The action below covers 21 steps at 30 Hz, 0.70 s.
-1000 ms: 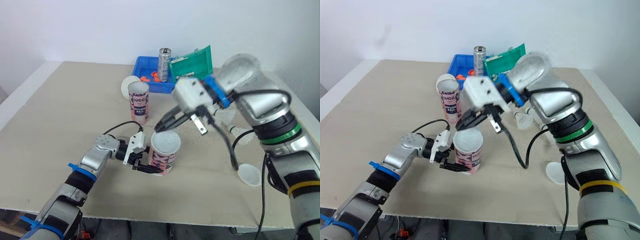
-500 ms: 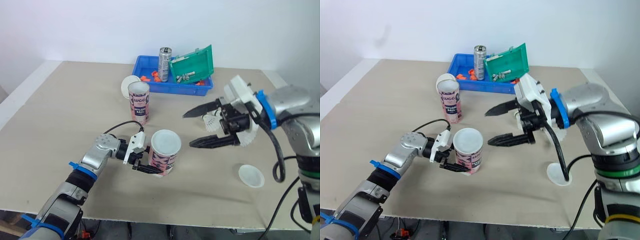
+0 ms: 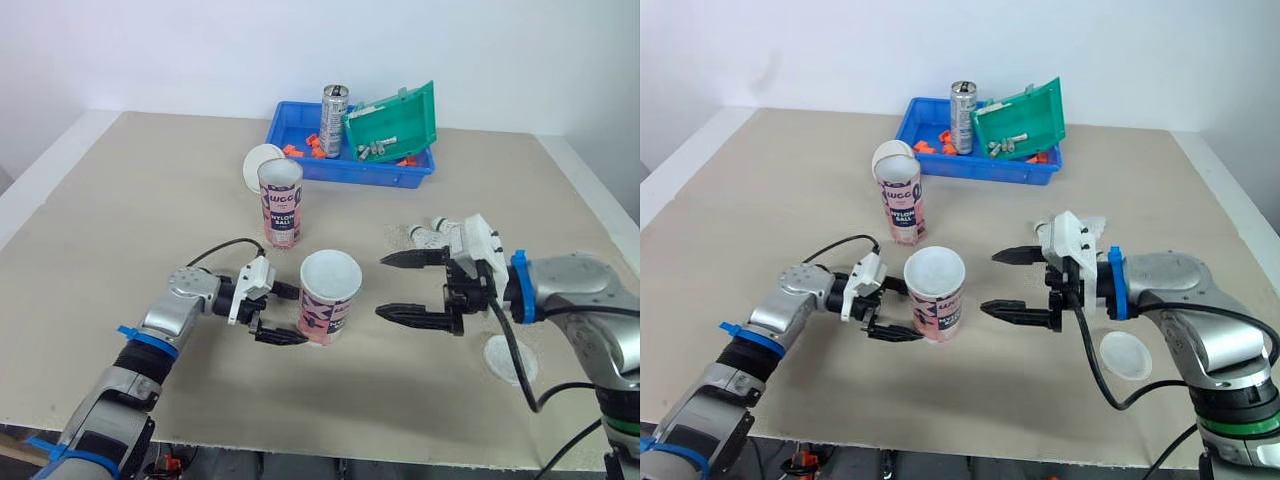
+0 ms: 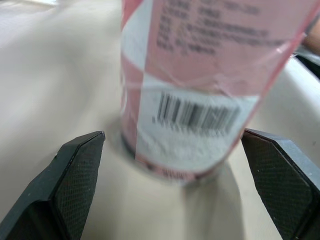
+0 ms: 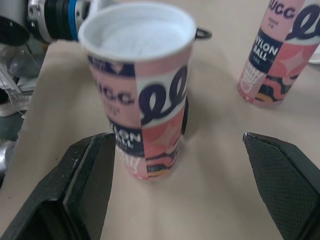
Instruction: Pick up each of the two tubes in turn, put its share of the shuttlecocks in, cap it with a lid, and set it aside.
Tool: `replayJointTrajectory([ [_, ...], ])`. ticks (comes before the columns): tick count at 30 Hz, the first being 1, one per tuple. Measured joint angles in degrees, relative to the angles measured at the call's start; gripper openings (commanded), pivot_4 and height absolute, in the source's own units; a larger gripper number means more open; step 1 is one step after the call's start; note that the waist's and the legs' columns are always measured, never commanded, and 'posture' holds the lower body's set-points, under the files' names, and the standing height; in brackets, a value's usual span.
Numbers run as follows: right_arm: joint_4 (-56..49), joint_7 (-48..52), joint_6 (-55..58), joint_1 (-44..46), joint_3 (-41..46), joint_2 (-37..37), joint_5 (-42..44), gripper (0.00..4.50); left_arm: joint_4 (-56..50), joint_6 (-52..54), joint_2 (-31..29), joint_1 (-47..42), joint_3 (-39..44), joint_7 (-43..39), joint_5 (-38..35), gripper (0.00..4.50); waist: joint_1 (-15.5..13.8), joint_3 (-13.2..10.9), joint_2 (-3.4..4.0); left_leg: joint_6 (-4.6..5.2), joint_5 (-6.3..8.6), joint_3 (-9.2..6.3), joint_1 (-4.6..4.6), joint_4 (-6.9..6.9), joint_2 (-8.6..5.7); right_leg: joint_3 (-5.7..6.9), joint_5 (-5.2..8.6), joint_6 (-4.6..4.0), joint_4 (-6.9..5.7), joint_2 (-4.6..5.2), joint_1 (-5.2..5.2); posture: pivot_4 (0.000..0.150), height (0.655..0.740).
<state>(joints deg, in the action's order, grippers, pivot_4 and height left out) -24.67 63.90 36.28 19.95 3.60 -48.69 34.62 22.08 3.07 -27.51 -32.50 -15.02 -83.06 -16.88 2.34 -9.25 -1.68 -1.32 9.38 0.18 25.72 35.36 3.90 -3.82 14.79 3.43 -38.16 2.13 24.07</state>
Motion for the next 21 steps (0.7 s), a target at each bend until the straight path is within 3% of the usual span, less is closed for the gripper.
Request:
replayJointTrajectory([
  [7,-1.43,-1.28,-2.05,-1.46,-3.7,1.71,-0.98,4.38,-7.27,0.89,-8.51,5.32,3.01,-2.24,-0.46,4.48,0.03,-0.11,0.03,-0.02,0.07,-0.07,0.0,0.0,0.02,0.07,0.2,0.13,-0.01,-0.02,0.0,0.15,0.7061],
  [14,0.05,-2.94,-9.03,-2.41,-10.97,5.81,-8.7,4.38,-21.1,13.1,-12.61,8.0,14.52,1.55,-12.67,4.48,-0.15,-0.56,0.06,-0.08,0.03,-0.07,0.07,0.17,0.0,0.05,0.21,0.1,-0.01,0.05,-0.09,0.15,0.7061],
  [21,5.89,-4.28,-14.44,-2.08,-14.09,10.96,-12.91,4.38,-32.08,20.11,-16.56,14.57,19.58,5.07,-18.61,4.48,-0.34,-0.72,0.11,-0.09,0.02,-0.15,0.04,0.15,0.04,0.11,0.11,0.19,-0.07,-0.07,-0.07,0.15,0.7061],
])
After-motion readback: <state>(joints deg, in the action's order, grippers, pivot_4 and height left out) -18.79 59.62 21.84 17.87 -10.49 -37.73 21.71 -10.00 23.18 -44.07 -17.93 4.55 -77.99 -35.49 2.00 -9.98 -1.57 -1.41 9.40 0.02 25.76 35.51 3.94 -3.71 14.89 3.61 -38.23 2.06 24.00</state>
